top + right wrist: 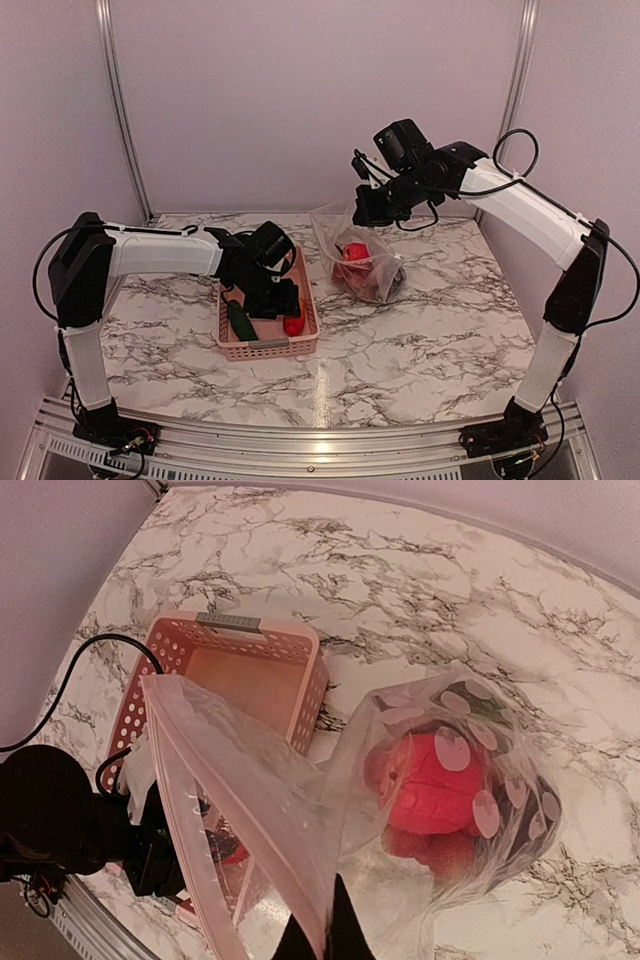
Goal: Place the food in the zip-top bag and seal the zipper
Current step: Pick up the fake fruit from the bin.
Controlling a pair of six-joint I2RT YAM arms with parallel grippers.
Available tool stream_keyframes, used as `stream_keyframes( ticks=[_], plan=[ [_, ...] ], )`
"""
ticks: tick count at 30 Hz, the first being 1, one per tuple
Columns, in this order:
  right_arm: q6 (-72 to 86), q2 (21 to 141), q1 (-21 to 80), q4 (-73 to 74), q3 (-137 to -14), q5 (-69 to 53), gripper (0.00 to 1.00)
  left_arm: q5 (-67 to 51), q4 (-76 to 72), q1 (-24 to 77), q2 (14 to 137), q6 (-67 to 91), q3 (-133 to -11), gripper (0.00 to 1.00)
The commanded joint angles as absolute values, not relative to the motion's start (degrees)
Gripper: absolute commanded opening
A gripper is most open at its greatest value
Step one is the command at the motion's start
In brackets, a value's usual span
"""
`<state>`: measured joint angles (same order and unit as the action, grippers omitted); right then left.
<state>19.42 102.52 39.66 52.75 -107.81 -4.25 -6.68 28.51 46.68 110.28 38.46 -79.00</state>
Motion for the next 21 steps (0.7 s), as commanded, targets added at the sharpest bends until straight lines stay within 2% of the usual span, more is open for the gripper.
stream_keyframes(
  ticks=[1,21],
  plan=[
    [19.5,101.8,39.8,51.9,-107.5,-4.4,0.00,-7.5,29.8,46.6,112.7,38.6,-80.9,0.63],
    [19.3,101.8,39.8,52.0,-107.6,-4.4,0.00,-8.5,31.2,46.6,118.0,37.4,-85.8,0.63]
  ],
)
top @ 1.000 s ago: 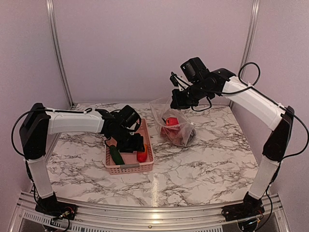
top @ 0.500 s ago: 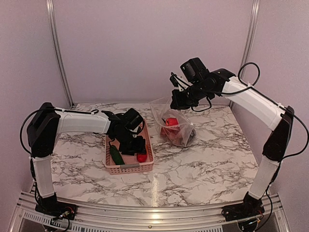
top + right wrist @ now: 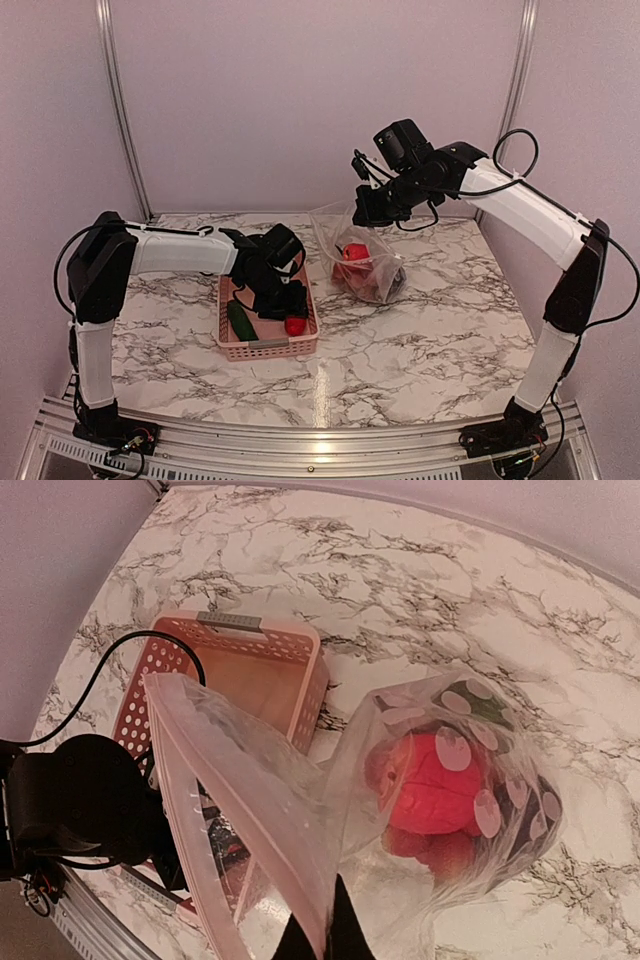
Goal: Place the food in the zip-top bag and seal the zipper
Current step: Pick up the fake fruit from the bin.
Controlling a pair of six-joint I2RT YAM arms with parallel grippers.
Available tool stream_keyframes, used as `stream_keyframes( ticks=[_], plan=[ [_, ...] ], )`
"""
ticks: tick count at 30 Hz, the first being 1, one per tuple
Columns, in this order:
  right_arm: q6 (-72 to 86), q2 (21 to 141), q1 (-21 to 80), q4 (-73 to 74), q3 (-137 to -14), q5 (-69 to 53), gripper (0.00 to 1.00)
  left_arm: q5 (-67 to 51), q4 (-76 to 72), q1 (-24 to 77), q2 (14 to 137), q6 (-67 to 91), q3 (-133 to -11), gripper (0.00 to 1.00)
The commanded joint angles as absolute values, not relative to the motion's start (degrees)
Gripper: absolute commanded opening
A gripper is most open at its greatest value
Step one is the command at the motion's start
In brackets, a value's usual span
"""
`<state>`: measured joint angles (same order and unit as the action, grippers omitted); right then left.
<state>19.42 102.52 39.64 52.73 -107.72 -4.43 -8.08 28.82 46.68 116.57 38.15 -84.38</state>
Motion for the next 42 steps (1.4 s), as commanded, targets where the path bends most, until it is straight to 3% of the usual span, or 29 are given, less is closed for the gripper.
stream_keyframes(
  ticks=[1,12,27,42],
  plan=[
    [19.4,101.8,39.7,52.1,-107.6,-4.4,0.00,-8.6,31.3,46.6,118.2,37.4,-86.0,0.63],
    [19.4,101.9,39.8,51.9,-107.7,-4.6,0.00,-8.6,32.4,46.6,119.0,36.4,-86.4,0.62],
    [19.6,101.5,39.7,51.9,-107.2,-4.7,0.00,-7.5,33.8,46.1,114.6,34.1,-84.6,0.43],
    [19.2,102.5,39.7,52.1,-108.9,-5.2,0.00,-4.6,36.1,45.5,104.0,28.7,-86.1,0.38]
  ],
)
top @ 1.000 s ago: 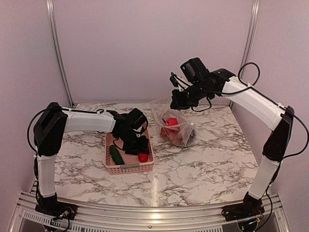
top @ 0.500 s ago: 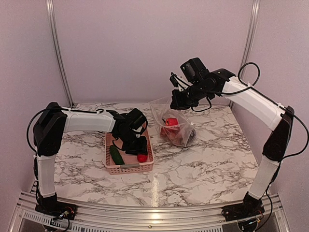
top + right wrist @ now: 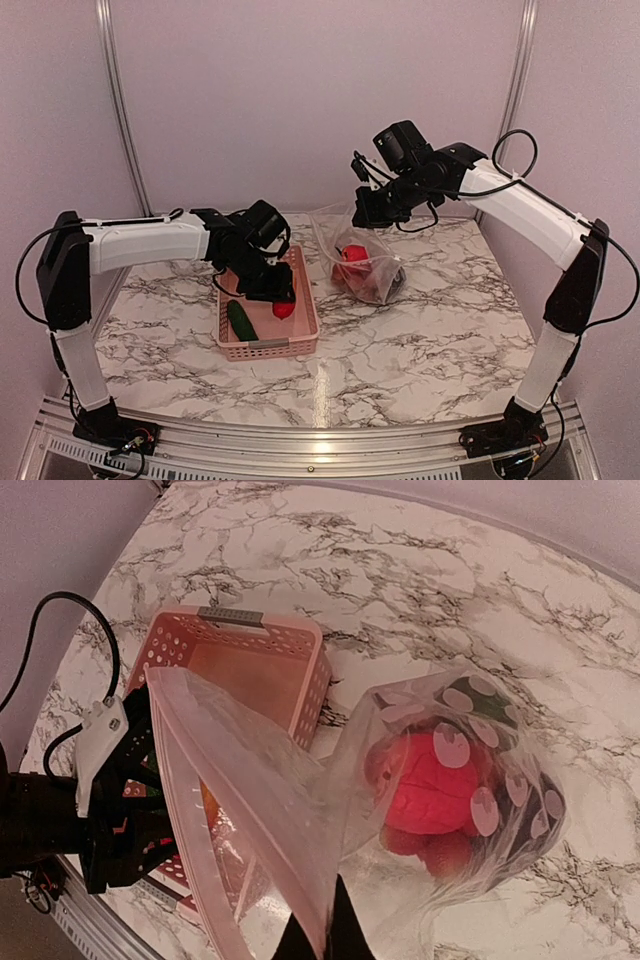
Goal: Place the food in the zip-top bag and seal the zipper
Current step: Pick up the fake fruit from the bin.
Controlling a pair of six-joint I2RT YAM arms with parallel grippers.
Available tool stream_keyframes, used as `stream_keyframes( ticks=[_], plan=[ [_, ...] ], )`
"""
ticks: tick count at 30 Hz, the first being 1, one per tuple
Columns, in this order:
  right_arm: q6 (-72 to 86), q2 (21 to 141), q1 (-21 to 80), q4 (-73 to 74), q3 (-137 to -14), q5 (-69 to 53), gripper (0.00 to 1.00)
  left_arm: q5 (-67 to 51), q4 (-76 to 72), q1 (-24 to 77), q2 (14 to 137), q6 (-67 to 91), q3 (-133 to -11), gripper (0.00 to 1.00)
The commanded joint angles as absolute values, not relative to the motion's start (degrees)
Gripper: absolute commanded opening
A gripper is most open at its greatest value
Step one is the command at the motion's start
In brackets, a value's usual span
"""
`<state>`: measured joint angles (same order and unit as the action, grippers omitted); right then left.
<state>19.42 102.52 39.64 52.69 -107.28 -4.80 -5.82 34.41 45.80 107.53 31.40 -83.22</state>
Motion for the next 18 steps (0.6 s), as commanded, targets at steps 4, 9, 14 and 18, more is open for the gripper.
stream_keyframes(
  ticks=[4,9,14,18],
  plan=[
    [18.9,103.6,39.7,52.8,-110.9,-5.3,0.00,-3.0,34.4,45.5,101.9,28.3,-89.8,0.33],
    [18.7,104.5,39.8,53.5,-112.5,-5.5,0.00,-2.2,27.2,45.6,98.3,28.3,-90.4,0.30],
    [18.6,104.8,39.8,53.9,-113.5,-5.6,0.00,-6.0,12.1,46.2,93.5,27.4,-86.1,0.29],
    [18.8,105.3,39.7,54.3,-115.0,-5.8,0.00,-8.0,-4.2,47.0,90.9,27.9,-81.3,0.28]
  ],
)
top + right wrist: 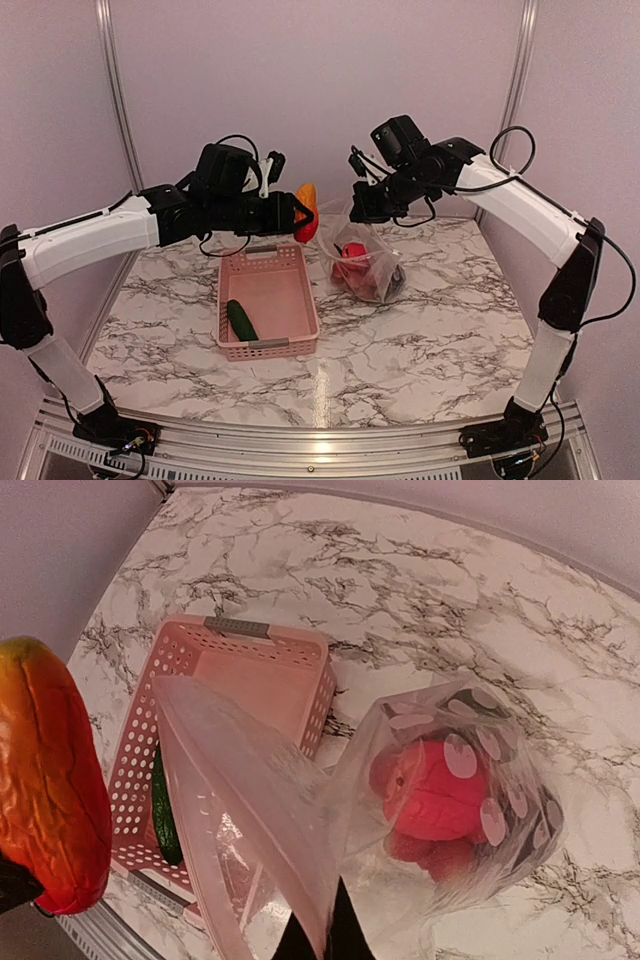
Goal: Place the food in the zip-top bag and seal the zipper
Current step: Pick up the fake fruit from the bin, then place the fake fruit in the zipper food storage bag.
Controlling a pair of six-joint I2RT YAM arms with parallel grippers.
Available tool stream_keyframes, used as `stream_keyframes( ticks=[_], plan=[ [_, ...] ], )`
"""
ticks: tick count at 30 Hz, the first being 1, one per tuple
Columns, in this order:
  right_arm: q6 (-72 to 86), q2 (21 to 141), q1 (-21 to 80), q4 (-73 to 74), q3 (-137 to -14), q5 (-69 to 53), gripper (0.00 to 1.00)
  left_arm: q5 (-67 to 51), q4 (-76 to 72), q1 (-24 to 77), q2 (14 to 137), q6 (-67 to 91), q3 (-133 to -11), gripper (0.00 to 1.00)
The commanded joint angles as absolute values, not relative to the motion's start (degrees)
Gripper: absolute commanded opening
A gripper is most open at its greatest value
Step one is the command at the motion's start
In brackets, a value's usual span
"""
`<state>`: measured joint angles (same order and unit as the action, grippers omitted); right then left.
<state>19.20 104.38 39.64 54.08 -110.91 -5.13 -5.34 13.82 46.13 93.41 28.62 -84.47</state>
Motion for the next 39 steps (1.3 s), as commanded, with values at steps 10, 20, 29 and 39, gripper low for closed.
stream_keyframes(
  ticks=[10,20,29,39],
  plan=[
    [21.4,106.2,38.6,54.3,-118.4,-9.0,0.00,0.3,-10.8,48.3,99.1,33.4,-86.7,0.25],
    [23.2,105.7,36.8,52.2,-117.5,-10.6,0.00,18.4,-1.1,50.0,103.0,37.8,-90.3,0.27],
    [23.8,106.2,36.3,50.9,-117.2,-11.2,0.00,15.1,-2.3,51.2,106.2,38.1,-92.7,0.37],
    [24.1,107.1,35.3,50.1,-117.3,-13.5,0.00,10.1,-4.8,51.6,107.1,36.8,-94.6,0.69]
  ],
)
